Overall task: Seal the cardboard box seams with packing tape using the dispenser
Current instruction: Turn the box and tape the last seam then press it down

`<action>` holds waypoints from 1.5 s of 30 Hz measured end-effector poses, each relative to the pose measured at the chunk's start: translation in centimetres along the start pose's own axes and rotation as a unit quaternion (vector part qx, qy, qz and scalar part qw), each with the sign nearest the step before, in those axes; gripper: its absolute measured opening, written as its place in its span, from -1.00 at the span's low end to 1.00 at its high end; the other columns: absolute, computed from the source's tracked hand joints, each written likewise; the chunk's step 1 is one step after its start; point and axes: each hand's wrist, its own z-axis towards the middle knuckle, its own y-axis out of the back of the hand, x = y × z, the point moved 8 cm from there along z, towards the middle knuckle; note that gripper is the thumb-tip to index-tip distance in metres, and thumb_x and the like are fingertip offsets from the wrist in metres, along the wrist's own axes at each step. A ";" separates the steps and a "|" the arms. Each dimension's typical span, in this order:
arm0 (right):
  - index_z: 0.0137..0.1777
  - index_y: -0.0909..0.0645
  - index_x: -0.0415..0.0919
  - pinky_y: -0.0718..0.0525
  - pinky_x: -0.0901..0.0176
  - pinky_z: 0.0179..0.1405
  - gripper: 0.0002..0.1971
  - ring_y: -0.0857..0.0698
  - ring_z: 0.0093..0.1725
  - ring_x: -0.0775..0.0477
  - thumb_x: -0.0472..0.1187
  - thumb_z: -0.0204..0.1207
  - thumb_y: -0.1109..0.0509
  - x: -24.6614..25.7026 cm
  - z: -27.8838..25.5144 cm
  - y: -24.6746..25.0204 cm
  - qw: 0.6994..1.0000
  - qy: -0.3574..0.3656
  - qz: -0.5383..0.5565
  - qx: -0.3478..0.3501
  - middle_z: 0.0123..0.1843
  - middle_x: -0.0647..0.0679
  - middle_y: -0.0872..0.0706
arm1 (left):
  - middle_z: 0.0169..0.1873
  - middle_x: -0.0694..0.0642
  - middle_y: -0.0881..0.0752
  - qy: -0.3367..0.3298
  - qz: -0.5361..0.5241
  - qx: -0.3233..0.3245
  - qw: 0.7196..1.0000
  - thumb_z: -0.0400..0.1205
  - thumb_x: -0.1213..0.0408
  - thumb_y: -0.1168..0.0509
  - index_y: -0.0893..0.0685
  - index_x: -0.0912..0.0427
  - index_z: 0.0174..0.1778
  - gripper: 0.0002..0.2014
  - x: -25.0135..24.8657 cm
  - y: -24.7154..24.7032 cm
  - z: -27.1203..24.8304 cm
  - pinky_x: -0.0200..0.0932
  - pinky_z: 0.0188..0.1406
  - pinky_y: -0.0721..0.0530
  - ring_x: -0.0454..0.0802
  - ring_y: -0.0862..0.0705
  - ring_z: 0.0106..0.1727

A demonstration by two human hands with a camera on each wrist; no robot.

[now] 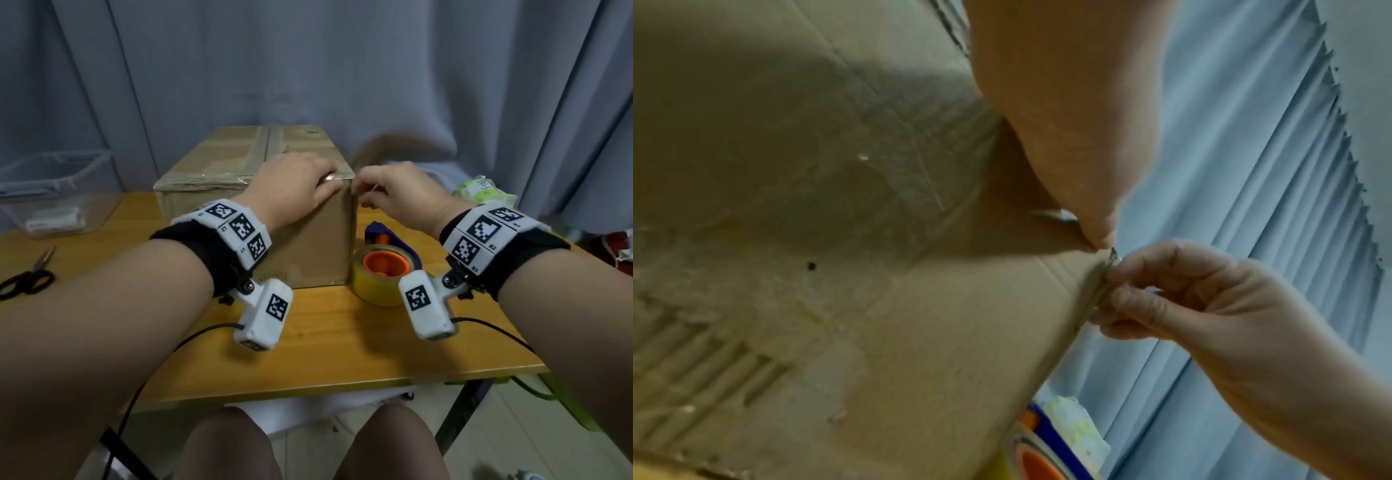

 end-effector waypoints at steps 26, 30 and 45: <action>0.57 -0.09 -0.31 -0.31 0.71 0.24 -0.02 -0.41 0.31 0.42 -0.32 0.27 -0.65 -0.9 -0.8 -5.5 0.974 -0.008 0.219 -0.056 0.38 0.05 -0.34 | 0.04 0.04 -0.77 0.025 -0.014 -0.050 0.998 0.69 -0.03 -0.04 -0.60 -0.11 0.32 -0.64 -0.3 0.6 -1.4 -0.03 -0.09 -0.53 0.13 -0.70 0.07; 0.64 0.07 -0.21 -0.31 0.77 0.19 0.17 -0.34 0.33 0.50 -0.32 0.18 -0.69 -1.2 -1.1 -6.3 0.973 -0.007 0.229 -0.025 0.50 0.01 -0.27 | 0.03 0.01 -0.77 0.038 -0.006 -0.073 0.997 0.69 -0.03 -0.04 -0.65 -0.03 0.25 -0.63 -0.4 0.5 -1.6 -0.01 -0.03 -0.55 0.10 -0.71 0.04; 0.15 -0.71 -0.28 -0.72 -0.03 0.05 -0.65 -0.76 -0.06 -0.08 -0.10 0.44 -0.53 -3.9 -2.4 -5.7 0.942 -0.213 0.200 -0.167 -0.06 -0.16 -0.80 | 0.21 0.17 -0.66 0.010 0.059 -0.107 0.992 0.59 -0.03 -0.14 -0.54 0.20 0.36 -0.49 -1.1 -1.3 -2.8 0.01 0.20 -0.35 0.19 -0.60 0.24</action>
